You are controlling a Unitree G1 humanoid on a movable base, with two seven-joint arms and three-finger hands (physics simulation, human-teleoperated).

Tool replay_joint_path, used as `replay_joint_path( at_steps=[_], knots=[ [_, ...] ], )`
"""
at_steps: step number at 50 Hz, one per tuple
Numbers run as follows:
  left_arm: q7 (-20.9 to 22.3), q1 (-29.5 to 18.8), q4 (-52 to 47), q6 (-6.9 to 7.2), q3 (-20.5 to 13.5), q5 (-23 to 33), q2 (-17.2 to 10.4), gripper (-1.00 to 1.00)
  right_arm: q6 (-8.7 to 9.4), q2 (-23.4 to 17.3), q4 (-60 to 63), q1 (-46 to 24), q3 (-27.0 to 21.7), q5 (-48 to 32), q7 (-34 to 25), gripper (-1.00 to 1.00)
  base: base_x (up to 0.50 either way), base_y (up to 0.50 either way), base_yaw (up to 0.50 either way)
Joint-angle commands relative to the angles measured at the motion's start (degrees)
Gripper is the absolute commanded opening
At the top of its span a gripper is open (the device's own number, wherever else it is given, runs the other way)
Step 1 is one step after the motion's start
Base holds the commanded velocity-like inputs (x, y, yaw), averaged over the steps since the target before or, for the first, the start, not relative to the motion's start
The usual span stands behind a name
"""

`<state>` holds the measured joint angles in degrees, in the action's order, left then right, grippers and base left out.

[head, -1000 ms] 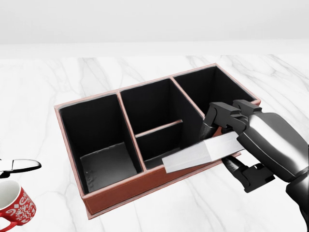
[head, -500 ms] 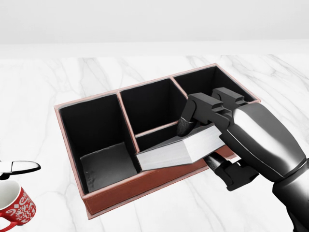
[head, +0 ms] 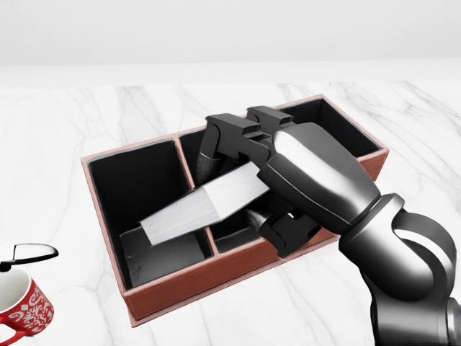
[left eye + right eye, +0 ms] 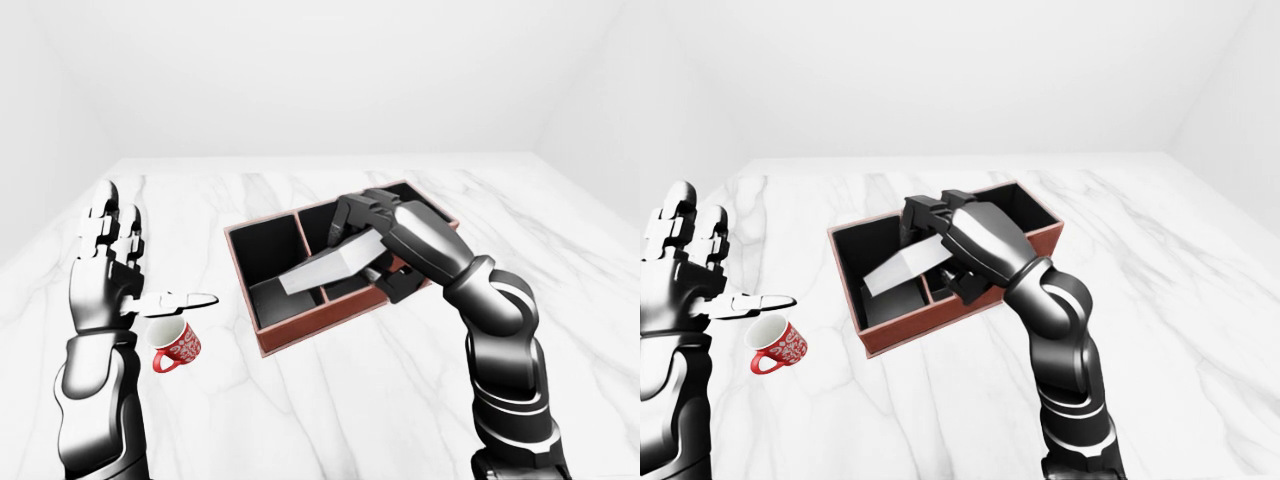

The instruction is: Pick up the book and place it in the left compartment of the caddy.

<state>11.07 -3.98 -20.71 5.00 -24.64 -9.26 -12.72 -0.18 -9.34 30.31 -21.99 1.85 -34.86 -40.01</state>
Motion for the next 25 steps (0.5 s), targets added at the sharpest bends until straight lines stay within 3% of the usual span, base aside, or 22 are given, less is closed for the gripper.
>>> replay_joint_path(
  at_steps=[1,2,3,12,25],
  knots=[
    [0.29,0.29,-0.31,0.00,-0.23,-0.25,0.15,1.00,-3.11,3.91,-6.81,-5.17,3.65,-2.92,0.01,-1.00,0.00,0.00,0.00],
    [0.29,0.29,-0.31,0.00,-0.23,-0.25,0.15,1.00,-3.19,3.99,-6.89,-5.19,3.64,-2.99,0.01,-1.00,0.00,0.00,0.00],
    [0.32,0.35,-0.31,0.00,-0.19,-0.27,0.20,1.00,-4.82,4.13,-9.36,-6.08,4.26,-4.63,0.01,-1.00,0.00,0.00,0.00],
    [0.79,1.40,-1.01,0.00,-0.99,-0.71,0.59,1.00,-4.82,8.34,-15.77,-9.41,6.32,-8.96,0.01,-1.00,0.00,0.00,0.00],
    [1.22,2.85,-0.99,0.00,-2.01,-1.36,1.17,1.00,-4.82,10.87,-22.07,-13.79,7.03,-12.07,0.01,-1.00,0.00,0.00,0.00]
  ],
)
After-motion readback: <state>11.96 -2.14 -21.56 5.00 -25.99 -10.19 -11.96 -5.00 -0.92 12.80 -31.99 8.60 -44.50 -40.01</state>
